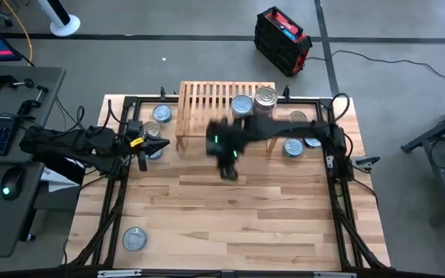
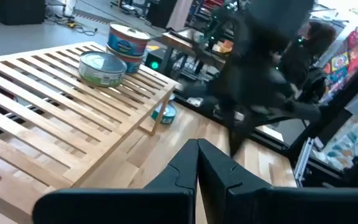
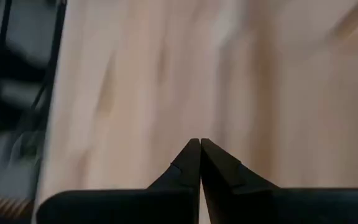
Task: Stack canned seafood by type on shelf
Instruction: Put the green-blue tuna can on the shelf
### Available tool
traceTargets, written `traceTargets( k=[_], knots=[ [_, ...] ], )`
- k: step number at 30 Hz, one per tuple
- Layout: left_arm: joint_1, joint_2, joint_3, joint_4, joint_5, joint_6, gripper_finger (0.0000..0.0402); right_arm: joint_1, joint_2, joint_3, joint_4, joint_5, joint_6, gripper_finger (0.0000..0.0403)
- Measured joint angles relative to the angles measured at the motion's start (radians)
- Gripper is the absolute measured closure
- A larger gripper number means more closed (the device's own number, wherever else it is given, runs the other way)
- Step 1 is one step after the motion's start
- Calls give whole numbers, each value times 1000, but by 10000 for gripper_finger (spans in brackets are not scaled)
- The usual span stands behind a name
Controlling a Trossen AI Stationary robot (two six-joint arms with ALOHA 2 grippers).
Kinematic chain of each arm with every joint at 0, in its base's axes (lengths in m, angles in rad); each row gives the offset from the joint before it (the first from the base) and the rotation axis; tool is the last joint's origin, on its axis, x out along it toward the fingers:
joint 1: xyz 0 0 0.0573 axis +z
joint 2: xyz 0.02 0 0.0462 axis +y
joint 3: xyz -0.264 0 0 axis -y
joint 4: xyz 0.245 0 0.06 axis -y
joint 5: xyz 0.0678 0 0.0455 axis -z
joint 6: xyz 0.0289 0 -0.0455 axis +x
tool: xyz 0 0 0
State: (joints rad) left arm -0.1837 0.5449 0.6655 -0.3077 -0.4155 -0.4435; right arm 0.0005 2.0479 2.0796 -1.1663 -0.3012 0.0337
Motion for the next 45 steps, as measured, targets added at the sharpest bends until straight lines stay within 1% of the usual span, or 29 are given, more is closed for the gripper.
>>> traceTargets(
  k=[3, 5, 8, 10, 14, 16, 18, 21, 24, 26, 29, 31, 33, 35, 38, 41, 43, 45],
  knots=[
    [0, 3, 0, -2, 7, 0, 401, 78, 2, -2, -148, -2, 69, 403],
    [0, 18, 0, -2, 7, 2, 401, 119, -5, -25, -167, -4, 140, 403],
    [0, 52, 0, -3, 36, 23, 401, 176, -49, -119, -181, -10, 260, 403],
    [0, 84, 0, -3, 81, 18, 401, 211, -103, -216, -148, -6, 338, 403],
    [0, 147, 0, -6, 166, -60, 401, 254, -253, -477, -7, 4, 518, 403],
    [0, 170, 0, -7, 189, -94, 401, 256, -344, -604, 18, 37, 625, 403],
    [0, 190, 0, 0, 199, -105, 401, 247, -453, -710, -1, 133, 749, 403],
    [0, 210, 0, 28, 199, -76, 401, 216, -620, -848, -66, 324, 957, 403],
    [0, 229, 0, 74, 184, -31, 401, 173, -776, -949, -127, 520, 1163, 403],
    [0, 241, 0, 106, 160, -28, 401, 135, -858, -1012, -160, 613, 1258, 403],
    [0, 259, 0, 158, 92, -62, 401, 78, -944, -1123, -133, 695, 1316, 403],
    [0, 273, 0, 186, 50, -93, 401, 34, -980, -1206, -56, 702, 1307, 403],
    [0, 283, 0, 202, 22, -129, 401, -7, -992, -1295, 44, 683, 1270, 403],
    [-3, 294, 0, 223, 26, -173, 401, -40, -992, -1375, 141, 676, 1249, 403],
    [-25, 314, 0, 252, 76, -196, 401, -82, -984, -1464, 255, 712, 1252, 403],
    [-54, 338, 0, 275, 82, -228, 401, -110, -982, -1508, 329, 776, 1252, 403],
    [-71, 357, 0, 285, 82, -234, 401, -124, -981, -1525, 343, 823, 1252, 403],
    [-86, 373, 0, 283, 82, -235, 401, -144, -981, -1540, 356, 836, 1263, 403]
  ],
)
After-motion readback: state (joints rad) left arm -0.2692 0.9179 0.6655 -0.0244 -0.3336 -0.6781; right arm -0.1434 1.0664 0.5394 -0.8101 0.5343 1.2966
